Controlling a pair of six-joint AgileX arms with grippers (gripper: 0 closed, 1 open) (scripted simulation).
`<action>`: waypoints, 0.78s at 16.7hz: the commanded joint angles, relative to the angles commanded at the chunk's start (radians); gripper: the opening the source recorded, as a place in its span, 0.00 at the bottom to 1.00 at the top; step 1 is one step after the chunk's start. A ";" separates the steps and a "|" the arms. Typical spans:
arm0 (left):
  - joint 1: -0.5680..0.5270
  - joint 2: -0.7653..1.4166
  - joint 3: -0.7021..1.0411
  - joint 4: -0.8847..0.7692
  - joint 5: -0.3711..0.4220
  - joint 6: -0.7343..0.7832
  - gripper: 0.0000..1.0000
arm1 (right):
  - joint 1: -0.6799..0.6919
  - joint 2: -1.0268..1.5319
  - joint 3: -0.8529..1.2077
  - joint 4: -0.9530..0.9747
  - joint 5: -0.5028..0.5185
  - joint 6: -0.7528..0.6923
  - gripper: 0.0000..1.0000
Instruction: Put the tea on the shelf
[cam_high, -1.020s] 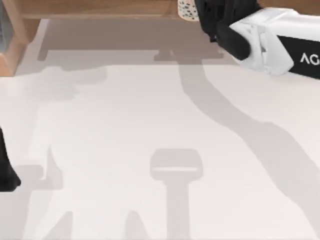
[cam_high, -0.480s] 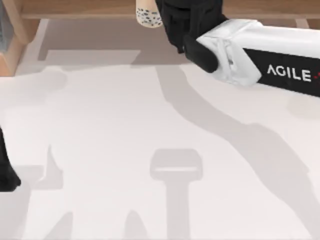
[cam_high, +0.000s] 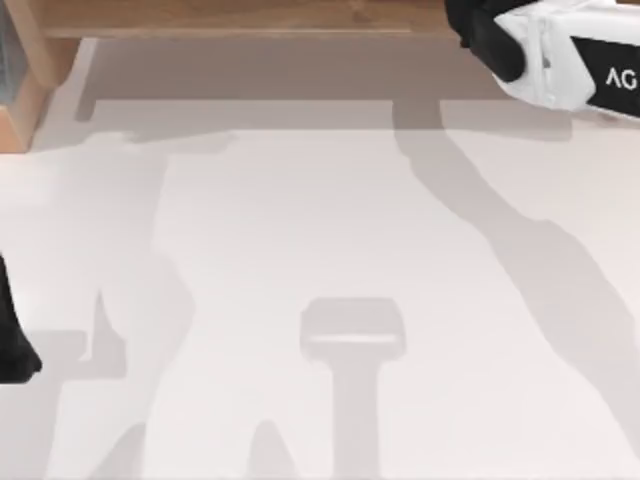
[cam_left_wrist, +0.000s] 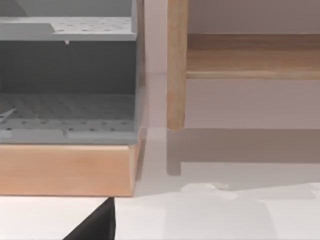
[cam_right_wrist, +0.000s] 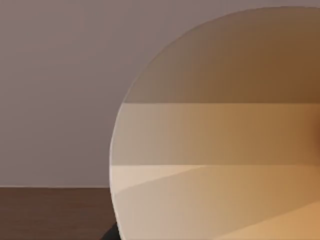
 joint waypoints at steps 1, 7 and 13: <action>0.000 0.000 0.000 0.000 0.000 0.000 1.00 | 0.000 0.000 0.000 0.000 0.000 0.000 0.00; 0.000 0.000 0.000 0.000 0.000 0.000 1.00 | 0.000 0.000 0.000 0.000 0.000 0.000 0.30; 0.000 0.000 0.000 0.000 0.000 0.000 1.00 | 0.000 0.000 0.000 0.000 0.000 0.000 0.75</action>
